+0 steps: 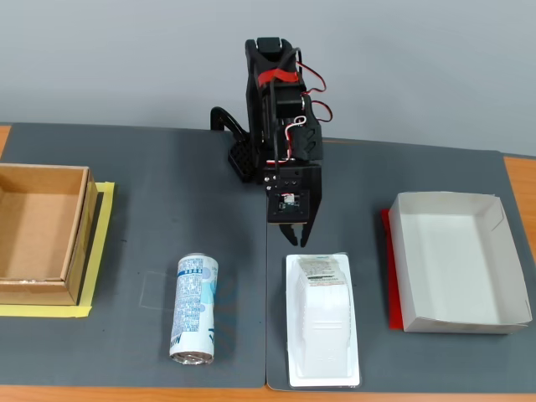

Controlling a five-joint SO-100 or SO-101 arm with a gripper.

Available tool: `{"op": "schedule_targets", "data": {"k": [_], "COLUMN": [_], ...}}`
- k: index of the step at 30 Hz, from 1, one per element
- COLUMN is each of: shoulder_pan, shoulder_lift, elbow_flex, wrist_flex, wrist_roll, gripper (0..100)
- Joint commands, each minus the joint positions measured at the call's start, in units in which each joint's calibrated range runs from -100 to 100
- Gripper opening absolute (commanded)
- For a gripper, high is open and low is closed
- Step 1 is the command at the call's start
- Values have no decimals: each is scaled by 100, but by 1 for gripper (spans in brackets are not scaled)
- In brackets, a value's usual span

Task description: Pick the sandwich and put it in the gray box

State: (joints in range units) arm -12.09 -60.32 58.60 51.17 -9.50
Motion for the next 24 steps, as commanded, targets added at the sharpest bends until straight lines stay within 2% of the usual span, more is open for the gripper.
{"op": "schedule_targets", "data": {"k": [1, 16, 24], "shoulder_pan": [-71, -250, -377], "shoulder_lift": [594, 3188, 4239], "elbow_flex": [-745, -3006, -4200], "wrist_flex": [-91, 22, 794], "wrist_roll": [-168, -246, -147], "gripper": [2, 2, 2]}}
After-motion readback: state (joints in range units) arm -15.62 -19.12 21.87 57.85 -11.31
